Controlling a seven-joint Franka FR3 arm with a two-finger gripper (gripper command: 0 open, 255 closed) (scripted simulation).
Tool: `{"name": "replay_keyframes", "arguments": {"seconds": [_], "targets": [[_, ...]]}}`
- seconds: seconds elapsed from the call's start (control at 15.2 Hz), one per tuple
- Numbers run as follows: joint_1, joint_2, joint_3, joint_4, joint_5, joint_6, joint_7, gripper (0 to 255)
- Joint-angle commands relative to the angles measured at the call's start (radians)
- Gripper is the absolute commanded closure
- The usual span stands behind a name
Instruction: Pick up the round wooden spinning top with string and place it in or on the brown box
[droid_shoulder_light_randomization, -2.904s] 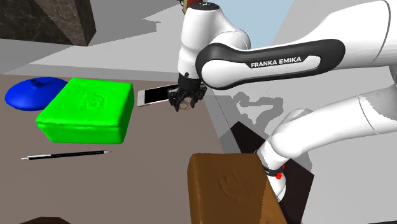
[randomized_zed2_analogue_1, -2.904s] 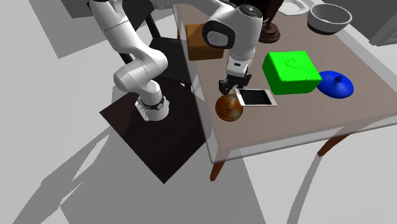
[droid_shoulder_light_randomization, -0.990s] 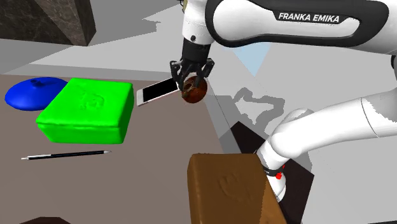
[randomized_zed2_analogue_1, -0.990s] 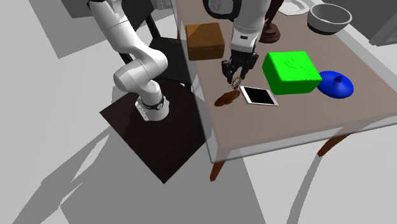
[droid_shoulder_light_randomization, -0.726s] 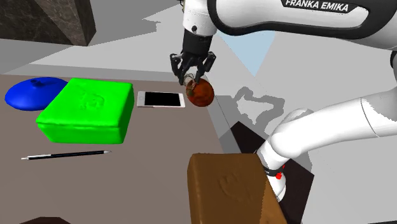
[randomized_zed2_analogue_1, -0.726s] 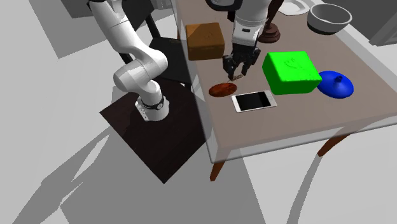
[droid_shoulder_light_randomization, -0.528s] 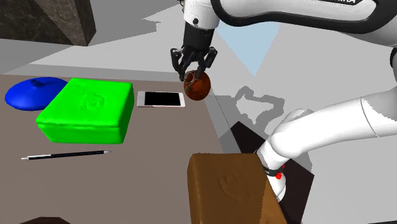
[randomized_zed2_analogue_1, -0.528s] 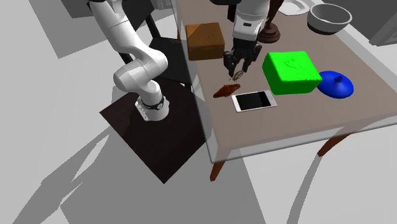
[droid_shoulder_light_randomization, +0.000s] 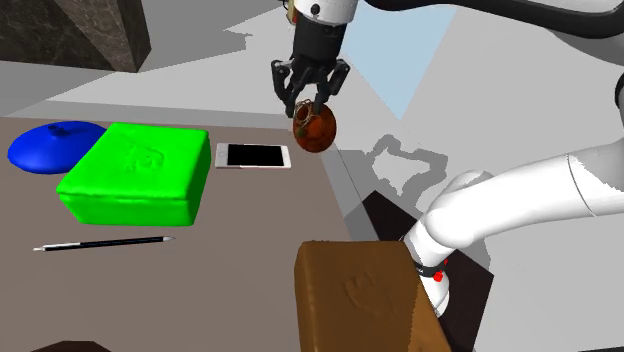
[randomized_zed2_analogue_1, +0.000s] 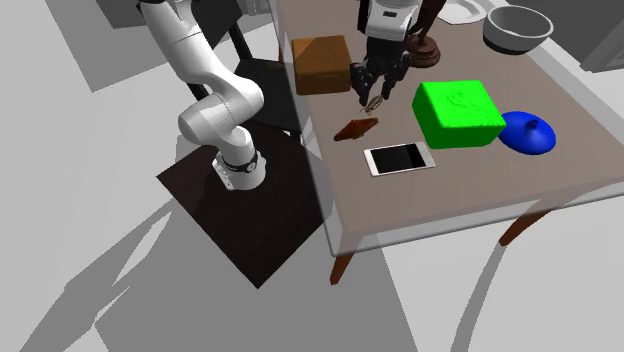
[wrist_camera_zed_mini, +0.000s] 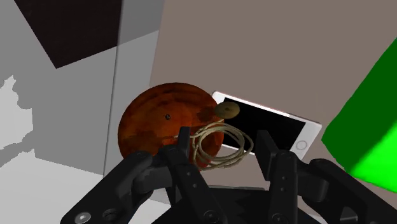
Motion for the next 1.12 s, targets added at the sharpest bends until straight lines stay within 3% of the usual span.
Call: {"name": "replay_keyframes", "arguments": {"seconds": [0.0, 0.53, 1.06], "targets": [[0.02, -0.038, 0.015, -0.012, 0.022, -0.022, 0.028, 255], [0.106, -0.176, 0.099, -0.052, 0.126, -0.098, 0.166, 255], [0.174, -0.257, 0.21, -0.021, 0.234, -0.171, 0.332, 255]]}}
